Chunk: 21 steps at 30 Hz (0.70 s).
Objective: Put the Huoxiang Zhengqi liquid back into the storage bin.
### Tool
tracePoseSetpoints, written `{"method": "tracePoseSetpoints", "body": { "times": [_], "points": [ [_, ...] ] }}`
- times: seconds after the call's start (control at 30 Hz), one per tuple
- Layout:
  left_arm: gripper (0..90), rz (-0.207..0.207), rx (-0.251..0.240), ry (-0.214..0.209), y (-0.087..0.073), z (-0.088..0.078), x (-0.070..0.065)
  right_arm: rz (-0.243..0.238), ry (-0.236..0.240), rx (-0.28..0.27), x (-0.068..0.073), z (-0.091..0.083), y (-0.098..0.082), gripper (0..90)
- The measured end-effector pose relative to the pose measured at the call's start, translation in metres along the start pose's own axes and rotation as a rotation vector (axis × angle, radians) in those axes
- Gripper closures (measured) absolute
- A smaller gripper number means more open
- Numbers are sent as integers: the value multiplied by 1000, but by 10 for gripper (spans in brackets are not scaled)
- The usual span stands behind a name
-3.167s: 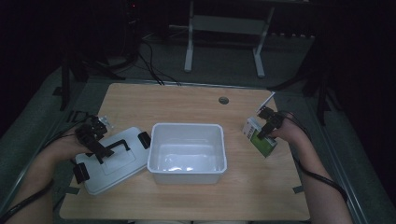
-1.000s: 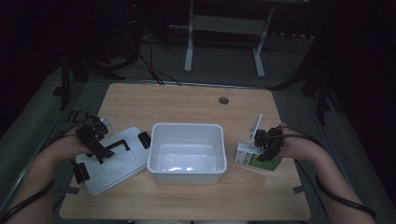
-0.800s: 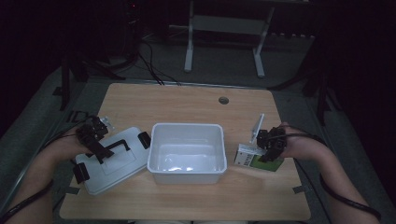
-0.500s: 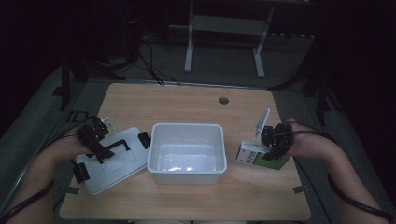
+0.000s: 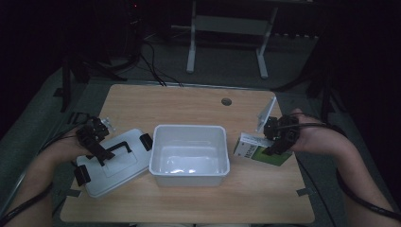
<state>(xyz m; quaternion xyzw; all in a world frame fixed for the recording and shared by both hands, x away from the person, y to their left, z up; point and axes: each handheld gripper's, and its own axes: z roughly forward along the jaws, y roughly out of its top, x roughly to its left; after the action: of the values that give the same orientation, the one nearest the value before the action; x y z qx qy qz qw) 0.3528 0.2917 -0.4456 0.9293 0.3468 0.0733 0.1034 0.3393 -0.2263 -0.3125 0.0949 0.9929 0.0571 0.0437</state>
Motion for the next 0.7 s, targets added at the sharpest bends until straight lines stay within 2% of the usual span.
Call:
{"method": "tracePoseSetpoints", "body": {
  "times": [0.3, 0.43, 0.53, 0.7],
  "points": [
    [179, 5, 8, 0, 1, -1, 0, -38, 6, -21, 8, -14, 28, 636],
    [179, 5, 4, 0, 1, -1, 0, -45, 13, -37, 10, -18, 35, 636],
    [179, 6, 8, 3, 0, -1, 0, -71, 20, -45, 15, -22, 47, 636],
    [179, 7, 5, 1, 0, -2, -1, -105, 27, -41, 21, -21, 65, 635]
  ]
}}
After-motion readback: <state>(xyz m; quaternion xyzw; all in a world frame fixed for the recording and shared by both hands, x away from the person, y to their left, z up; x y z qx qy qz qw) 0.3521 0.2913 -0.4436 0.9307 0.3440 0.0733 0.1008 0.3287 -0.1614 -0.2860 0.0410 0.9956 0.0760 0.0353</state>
